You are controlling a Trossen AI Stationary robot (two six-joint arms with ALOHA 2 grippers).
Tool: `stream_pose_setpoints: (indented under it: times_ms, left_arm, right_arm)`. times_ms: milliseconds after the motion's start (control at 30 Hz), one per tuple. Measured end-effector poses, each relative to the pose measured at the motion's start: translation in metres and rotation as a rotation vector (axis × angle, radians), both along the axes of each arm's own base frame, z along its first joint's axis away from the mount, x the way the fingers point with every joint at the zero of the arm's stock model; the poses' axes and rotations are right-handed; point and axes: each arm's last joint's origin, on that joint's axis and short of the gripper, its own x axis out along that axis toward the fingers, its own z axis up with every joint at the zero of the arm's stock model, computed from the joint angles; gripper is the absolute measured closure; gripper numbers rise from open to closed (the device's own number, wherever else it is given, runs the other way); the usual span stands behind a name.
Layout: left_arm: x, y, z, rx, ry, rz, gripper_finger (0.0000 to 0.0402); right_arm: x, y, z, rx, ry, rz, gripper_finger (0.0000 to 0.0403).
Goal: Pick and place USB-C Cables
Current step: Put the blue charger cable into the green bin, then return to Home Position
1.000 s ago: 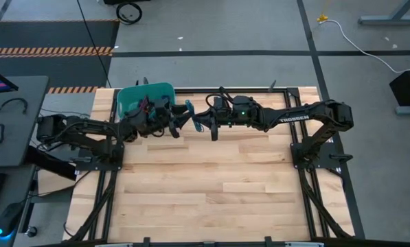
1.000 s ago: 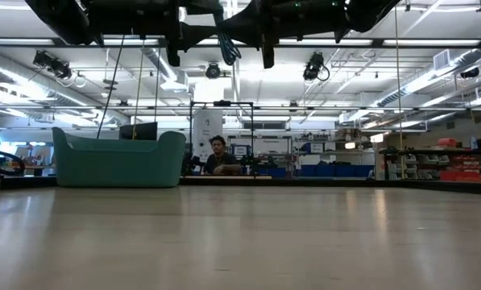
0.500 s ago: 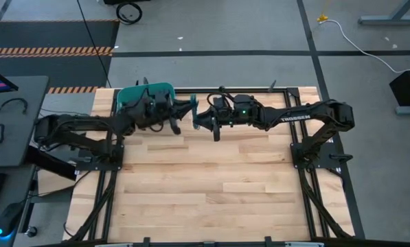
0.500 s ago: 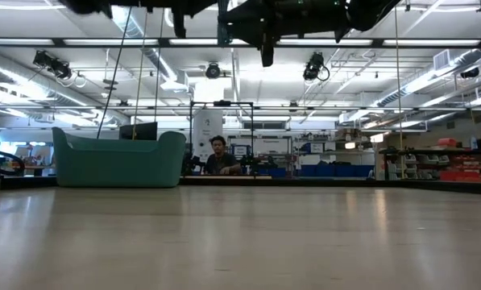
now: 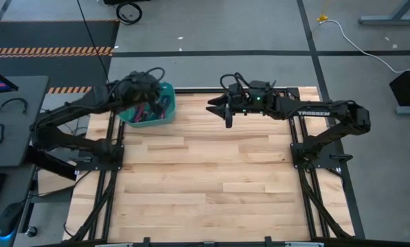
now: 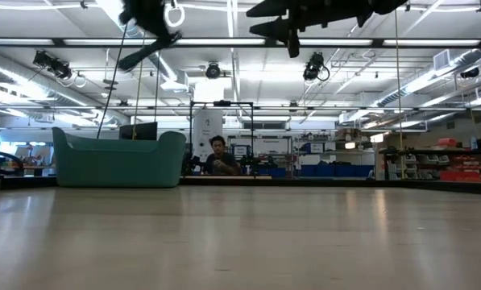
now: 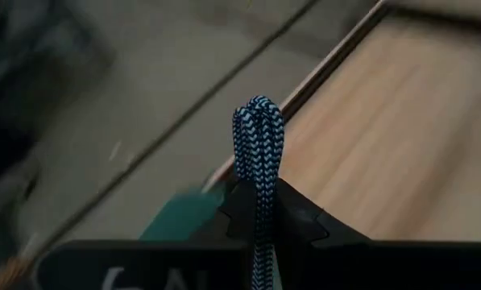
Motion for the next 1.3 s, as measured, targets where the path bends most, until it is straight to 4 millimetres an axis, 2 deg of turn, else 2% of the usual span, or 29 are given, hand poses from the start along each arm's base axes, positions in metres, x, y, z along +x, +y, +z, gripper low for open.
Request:
stream_pose_setpoints:
  times_ms: [167,400,533,733,867,1033,1167,1300]
  left_arm:
    - [-0.023,0.034,-0.038,-0.108,0.142,0.229,0.0379]
    - [-0.041,0.082,-0.114,-0.15,0.054,0.398,0.037]
    - [-0.052,0.092,-0.154,-0.199,-0.052,0.401,0.0375]
    - [-0.068,0.096,-0.183,-0.228,-0.1,0.481,0.0367]
    - [-0.069,0.095,-0.192,-0.239,-0.139,0.446,0.0349]
    - [-0.067,0.095,-0.188,-0.268,-0.145,0.381,0.0319]
    - [-0.062,0.098,-0.167,-0.332,-0.155,0.329,0.0277]
    - [-0.058,0.1,-0.135,-0.359,-0.145,0.32,0.0244]
  right_arm:
    - [-0.007,0.0,0.008,-0.005,-0.023,-0.006,0.0239]
    - [-0.006,0.006,0.007,0.045,-0.016,0.011,0.0239]
    - [-0.005,0.016,0.004,0.063,0.025,0.04,0.0241]
    - [-0.013,0.034,0.006,0.083,0.083,0.062,0.0257]
    - [-0.024,0.042,0.011,0.095,0.113,0.018,0.0272]
    - [-0.044,0.049,0.018,0.097,0.163,-0.005,0.0288]
    - [-0.069,0.052,0.021,0.153,0.244,-0.013,0.03]
    - [-0.098,0.055,0.025,0.164,0.31,-0.017,0.0313]
